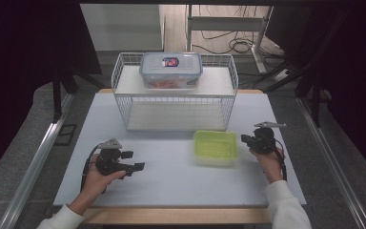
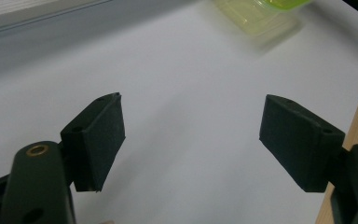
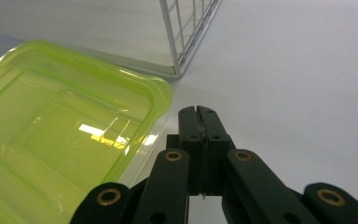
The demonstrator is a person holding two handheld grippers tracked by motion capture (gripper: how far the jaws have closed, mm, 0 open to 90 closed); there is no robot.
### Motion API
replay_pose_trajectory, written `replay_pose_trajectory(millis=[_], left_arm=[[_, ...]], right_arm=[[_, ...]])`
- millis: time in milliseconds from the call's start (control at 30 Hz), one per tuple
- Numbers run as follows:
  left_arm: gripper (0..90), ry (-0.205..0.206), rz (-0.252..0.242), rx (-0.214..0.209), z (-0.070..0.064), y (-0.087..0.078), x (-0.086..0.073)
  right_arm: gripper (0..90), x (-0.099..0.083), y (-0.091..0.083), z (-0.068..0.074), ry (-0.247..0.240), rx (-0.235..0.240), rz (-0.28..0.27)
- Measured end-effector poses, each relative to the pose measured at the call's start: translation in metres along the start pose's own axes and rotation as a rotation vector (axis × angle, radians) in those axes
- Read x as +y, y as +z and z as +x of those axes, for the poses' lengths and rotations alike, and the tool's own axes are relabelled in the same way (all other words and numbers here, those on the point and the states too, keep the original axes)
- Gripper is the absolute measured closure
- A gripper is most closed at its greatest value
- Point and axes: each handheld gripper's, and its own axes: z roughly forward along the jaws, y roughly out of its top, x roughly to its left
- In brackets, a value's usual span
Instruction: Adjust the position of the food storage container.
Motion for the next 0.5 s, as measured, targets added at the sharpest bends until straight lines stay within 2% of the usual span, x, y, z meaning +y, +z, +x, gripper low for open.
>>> replay_pose_trajectory(millis=[267, 500], left_arm=[[22.4, 0.001, 0.008, 0.002, 0.001, 0.002, -0.001], [22.4, 0.001, 0.008, 0.002, 0.001, 0.002, -0.001]], right_arm=[[89.2, 0.007, 0.010, 0.002, -0.005, -0.005, 0.039], [89.3, 0.013, 0.019, 0.010, -0.042, 0.000, 0.057]])
